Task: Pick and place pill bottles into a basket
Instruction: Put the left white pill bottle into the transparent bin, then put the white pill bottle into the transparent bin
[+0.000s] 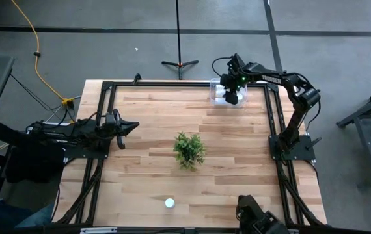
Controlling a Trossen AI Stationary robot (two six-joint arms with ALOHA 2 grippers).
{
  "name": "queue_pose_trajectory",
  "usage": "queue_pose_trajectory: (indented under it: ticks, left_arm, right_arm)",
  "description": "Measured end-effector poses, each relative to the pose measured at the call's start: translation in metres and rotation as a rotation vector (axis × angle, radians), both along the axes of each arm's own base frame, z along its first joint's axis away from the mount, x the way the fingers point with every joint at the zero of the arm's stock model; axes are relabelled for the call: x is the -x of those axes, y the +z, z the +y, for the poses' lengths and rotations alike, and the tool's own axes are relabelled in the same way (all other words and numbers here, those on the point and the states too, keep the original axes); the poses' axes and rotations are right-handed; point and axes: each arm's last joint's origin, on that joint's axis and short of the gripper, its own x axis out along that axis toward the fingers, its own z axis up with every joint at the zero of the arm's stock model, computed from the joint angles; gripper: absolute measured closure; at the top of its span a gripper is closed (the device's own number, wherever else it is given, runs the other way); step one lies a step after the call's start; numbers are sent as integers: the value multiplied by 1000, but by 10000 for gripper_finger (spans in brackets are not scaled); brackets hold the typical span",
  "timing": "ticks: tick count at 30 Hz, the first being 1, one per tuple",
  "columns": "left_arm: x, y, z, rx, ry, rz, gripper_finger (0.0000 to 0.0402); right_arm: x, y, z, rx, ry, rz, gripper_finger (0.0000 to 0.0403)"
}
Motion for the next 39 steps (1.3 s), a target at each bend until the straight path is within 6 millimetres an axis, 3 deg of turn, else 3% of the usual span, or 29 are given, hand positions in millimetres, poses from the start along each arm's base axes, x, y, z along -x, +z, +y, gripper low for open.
queue_pose_trajectory:
  ticks: [7,13,17,23,28,35,39]
  left_arm:
    - [0,-1,0,2,0,9,379]
    - [0,-1,0,24,0,2,359]
    - [0,-2,0,22,-1,13,380]
    - [0,-3,0,25,-1,20,372]
    - [0,-4,1,23,34,30,372]
    - [1,-4,1,42,43,30,379]
    - [1,-6,2,65,73,35,368]
  right_arm:
    - [0,0,0,0,0,-1,183]
    - [0,5,-1,-8,-61,-29,190]
    - [1,22,1,8,-97,-113,200]
    - [7,67,15,-2,-115,-310,221]
    - [11,111,44,-59,-62,-494,250]
    - [-1,166,110,58,40,-645,303]
    - [-8,185,144,113,96,-716,336]
